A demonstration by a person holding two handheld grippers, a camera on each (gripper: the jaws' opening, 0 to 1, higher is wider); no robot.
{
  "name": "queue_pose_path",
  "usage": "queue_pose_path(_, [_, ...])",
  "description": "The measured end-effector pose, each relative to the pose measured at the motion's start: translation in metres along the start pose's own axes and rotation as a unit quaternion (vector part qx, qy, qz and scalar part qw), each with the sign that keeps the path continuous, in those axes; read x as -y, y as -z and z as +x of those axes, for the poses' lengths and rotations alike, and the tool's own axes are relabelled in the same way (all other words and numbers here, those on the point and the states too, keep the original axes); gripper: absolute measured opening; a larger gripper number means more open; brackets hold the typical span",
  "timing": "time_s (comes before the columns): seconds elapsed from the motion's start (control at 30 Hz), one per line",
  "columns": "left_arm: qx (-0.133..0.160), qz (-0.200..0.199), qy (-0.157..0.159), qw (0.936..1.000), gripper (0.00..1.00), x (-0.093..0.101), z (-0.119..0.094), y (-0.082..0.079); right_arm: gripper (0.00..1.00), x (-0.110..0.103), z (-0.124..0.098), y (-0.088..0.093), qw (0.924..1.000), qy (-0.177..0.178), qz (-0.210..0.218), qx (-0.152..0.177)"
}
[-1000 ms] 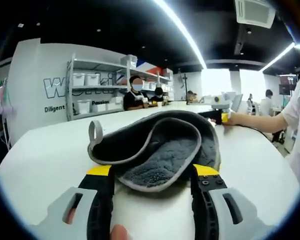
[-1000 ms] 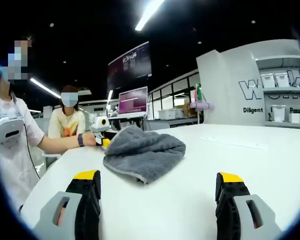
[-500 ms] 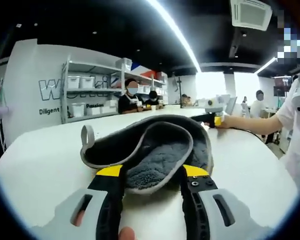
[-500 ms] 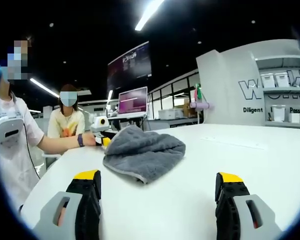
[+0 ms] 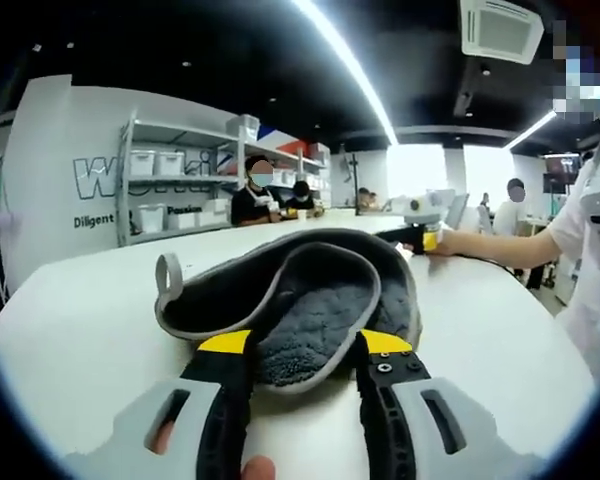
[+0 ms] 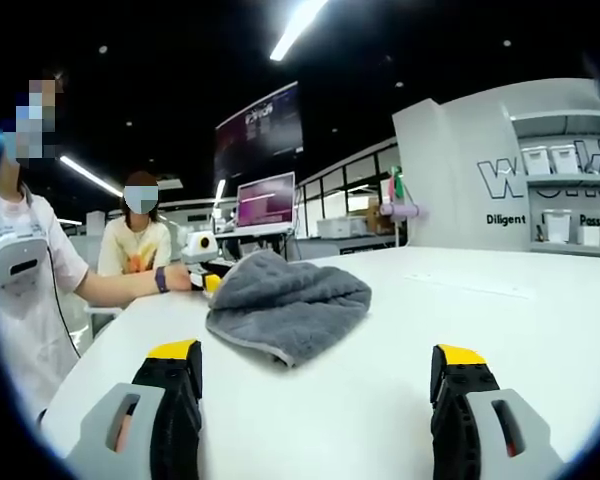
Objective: Fold the towel on the table until its edges align and the towel forms a compact rectangular stack.
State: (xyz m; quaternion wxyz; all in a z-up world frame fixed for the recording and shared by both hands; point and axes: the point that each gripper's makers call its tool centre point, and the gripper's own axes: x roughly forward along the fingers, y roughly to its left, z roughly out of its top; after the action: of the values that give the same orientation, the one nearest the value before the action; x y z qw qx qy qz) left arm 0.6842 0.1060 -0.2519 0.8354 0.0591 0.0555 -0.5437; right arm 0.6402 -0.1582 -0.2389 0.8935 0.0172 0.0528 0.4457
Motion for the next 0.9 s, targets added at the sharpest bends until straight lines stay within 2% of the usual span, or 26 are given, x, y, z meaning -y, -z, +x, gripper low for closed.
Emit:
queue_pose_path(0.13, [-0.01,0.014,-0.004,0.9999,0.43,-0.0005,0.0004,0.0031,0.97,0.0003,0.0,0.0001,1.0,0.0,0.0,0.0])
queue_pose_path(0.27, [-0.024,0.044,-0.01,0.9987,0.44,-0.0016,0.0012,0.008,0.97,0.0,0.0,0.0006,1.0,0.001,-0.001,-0.001])
queue_pose_path(0.4, [-0.024,0.053,-0.011,0.9983,0.43,-0.0016,0.001,0.0079,0.97,0.0003,0.0,0.0005,1.0,0.001,0.0,-0.001])
queue_pose_path(0.67, [-0.017,0.053,-0.009,0.9984,0.35,-0.0015,0.0014,0.006,0.97,0.001,0.0,0.0011,1.0,0.002,-0.002,-0.003])
queue_pose_path(0.9, [-0.01,0.031,-0.007,0.9994,0.28,-0.0018,0.0011,0.0035,0.96,0.0009,0.0001,0.0016,1.0,0.002,-0.003,-0.004])
